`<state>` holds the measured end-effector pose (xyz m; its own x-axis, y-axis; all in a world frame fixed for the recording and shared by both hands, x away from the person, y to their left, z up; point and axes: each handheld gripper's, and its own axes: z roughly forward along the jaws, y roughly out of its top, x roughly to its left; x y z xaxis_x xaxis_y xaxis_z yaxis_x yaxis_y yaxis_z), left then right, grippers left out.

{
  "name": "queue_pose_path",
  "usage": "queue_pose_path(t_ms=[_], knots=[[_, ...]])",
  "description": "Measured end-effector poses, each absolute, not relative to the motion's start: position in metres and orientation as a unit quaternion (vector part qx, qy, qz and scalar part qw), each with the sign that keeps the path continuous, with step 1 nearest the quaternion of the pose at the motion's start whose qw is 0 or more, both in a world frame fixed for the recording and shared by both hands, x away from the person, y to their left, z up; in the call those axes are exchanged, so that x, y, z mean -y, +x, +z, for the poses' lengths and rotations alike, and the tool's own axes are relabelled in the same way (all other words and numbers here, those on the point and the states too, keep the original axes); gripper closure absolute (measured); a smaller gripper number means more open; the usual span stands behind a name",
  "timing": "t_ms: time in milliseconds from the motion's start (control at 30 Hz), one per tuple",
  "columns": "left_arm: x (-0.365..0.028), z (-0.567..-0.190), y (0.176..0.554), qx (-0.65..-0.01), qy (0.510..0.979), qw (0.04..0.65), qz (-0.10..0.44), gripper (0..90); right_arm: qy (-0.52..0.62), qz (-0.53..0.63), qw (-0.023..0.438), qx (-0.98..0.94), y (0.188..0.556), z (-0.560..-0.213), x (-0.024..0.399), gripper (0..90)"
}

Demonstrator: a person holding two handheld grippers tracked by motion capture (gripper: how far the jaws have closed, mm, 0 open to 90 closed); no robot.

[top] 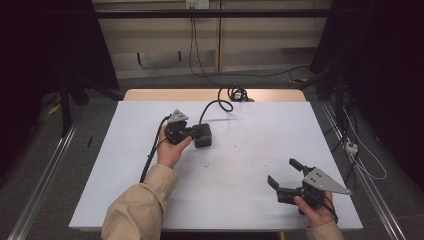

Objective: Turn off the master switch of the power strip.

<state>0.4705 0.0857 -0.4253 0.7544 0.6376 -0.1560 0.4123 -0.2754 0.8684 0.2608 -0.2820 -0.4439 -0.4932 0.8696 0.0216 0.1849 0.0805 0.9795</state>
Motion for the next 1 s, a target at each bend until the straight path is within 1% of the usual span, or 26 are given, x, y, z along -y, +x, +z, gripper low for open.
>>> queue_pose_path(t_ms=[1000], knots=[[-0.083, -0.4289, 0.4716, -0.322, 0.796, 0.499, 0.117, 90.0, 0.395, 0.55, 0.31, -0.667, 0.2604, -0.444, 0.2814, 4.5]])
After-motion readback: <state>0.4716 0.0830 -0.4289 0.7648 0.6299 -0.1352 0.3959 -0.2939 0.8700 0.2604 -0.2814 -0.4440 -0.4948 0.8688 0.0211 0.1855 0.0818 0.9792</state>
